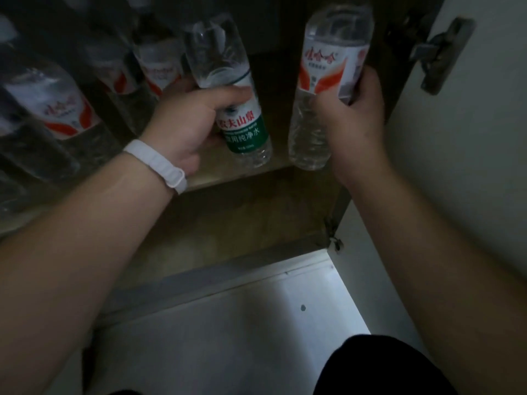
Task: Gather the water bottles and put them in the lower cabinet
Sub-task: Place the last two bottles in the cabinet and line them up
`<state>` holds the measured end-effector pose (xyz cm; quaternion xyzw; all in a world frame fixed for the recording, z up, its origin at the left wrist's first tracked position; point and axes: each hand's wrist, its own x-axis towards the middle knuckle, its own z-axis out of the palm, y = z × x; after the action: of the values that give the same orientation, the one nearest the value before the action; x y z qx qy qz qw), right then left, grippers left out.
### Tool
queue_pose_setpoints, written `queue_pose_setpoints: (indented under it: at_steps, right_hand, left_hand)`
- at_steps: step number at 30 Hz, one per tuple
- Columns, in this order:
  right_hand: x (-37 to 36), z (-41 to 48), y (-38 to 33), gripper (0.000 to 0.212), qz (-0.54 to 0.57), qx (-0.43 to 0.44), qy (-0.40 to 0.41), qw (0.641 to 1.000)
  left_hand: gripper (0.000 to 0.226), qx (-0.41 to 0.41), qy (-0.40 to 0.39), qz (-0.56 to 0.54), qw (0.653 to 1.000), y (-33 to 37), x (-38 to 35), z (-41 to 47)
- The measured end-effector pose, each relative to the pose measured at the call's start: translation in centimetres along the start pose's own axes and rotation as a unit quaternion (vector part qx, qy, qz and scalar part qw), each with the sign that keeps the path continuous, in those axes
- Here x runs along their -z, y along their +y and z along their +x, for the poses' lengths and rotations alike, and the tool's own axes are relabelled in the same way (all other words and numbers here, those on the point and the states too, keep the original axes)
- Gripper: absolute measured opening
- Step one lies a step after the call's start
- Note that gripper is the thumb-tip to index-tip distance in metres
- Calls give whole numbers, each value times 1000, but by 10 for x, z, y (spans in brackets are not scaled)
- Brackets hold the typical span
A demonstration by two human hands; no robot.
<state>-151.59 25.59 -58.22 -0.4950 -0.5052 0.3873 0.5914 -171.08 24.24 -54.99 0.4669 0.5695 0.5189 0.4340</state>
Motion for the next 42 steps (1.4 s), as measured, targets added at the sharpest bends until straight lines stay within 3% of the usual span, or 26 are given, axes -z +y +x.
queue_pose_setpoints:
  at_steps: [4,8,17,25,30,34,42]
  right_hand:
    - [-16,28,-1,50,15,-10,-16,1000]
    - [-27,50,7,50,25,-25,-39,999]
    - [-31,74,36,70,70,-76,-80,992]
    - [-34,74,46,74,14,-66,-95,993]
    - [-52,57,57,109,-186,-49,63,979]
    - [-52,51,67,90,-243,-45,90,965]
    - [-44,69,78,75,-273,-4,58,960]
  left_hand:
    - [29,-7,20,19,1000,3,-8,21]
    - [42,-37,35,29,998,-8,-14,46]
    - [56,-72,63,105,990,-36,-26,59]
    - [60,-86,74,118,986,-49,-28,61]
    - [70,-86,77,142,983,-68,-33,57]
    - [83,-95,76,171,978,-84,-34,53]
    - [74,-85,70,195,975,-82,-40,70]
